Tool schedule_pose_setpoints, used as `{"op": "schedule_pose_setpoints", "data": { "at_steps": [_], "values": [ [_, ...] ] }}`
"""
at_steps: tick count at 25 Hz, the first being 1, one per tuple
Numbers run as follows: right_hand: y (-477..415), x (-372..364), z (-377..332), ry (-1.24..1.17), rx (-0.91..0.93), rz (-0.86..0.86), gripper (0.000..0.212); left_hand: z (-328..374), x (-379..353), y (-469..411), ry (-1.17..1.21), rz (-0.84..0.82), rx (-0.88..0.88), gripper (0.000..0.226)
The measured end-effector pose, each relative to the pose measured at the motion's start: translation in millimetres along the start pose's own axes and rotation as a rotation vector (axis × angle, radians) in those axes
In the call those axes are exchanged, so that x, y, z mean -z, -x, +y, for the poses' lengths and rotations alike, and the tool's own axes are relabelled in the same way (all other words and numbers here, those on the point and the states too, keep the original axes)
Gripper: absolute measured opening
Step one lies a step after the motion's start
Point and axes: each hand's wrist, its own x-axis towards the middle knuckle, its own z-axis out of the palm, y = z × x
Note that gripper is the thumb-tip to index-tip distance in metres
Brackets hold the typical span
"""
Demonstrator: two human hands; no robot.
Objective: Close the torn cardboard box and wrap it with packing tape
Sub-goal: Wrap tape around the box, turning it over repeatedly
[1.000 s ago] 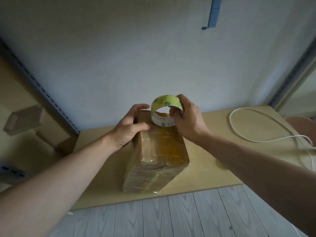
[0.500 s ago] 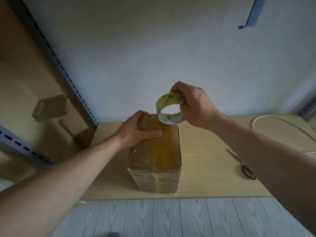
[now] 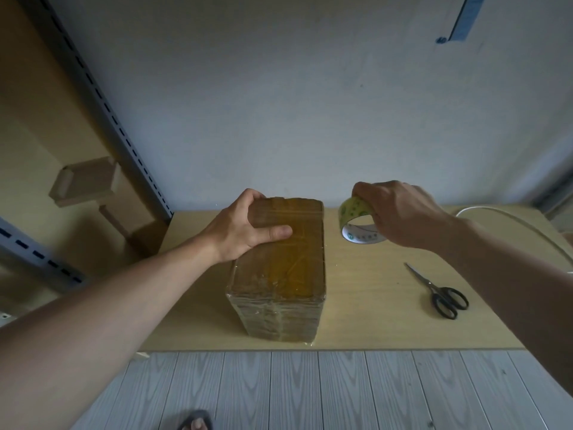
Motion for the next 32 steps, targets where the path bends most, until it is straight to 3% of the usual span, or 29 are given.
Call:
{"op": "schedule_pose_setpoints", "data": {
  "at_steps": [6, 11, 14, 17, 20, 23, 25, 29, 32],
  "values": [
    [2, -40, -1, -0.089, -0.052, -0.066, 0.021, 5, 0, 1, -0.145, -0.013, 0.016, 0.110],
    [4, -62, -14, -0.235, -0.060, 0.008, 0.010, 48, 1, 5, -0.498, -0.049, 0.125, 0.144],
    [6, -61, -15, -0.229, -0.094, -0.028, 0.012, 83, -36, -6, -0.622, -0.043, 0.310, 0.127],
    [14, -56, -15, -0.272, -0.125, -0.023, 0.016, 94, -58, -12, -0.716, 0.024, 0.340, 0.101],
    [21, -40, -11, -0.474, -0.239, 0.214, 0.028, 92, -45, -12, -0.509, 0.048, 0.268, 0.089],
    [18, -23, -15, -0.658, -0.390, 0.385, 0.025, 74, -36, -5, 0.071, 0.036, 0.188, 0.084],
    [16, -19, -20, -0.708, -0.410, 0.352, 0.017, 52, -41, 2, 0.241, -0.029, 0.126, 0.081],
    [16, -35, -35, -0.804, -0.278, 0.104, 0.013, 21, -63, 2, 0.246, -0.154, 0.078, 0.066],
    [13, -62, -56, -0.744, -0.229, 0.056, 0.026, 3, -83, -9, 0.117, -0.173, -0.062, 0.090]
  ]
}}
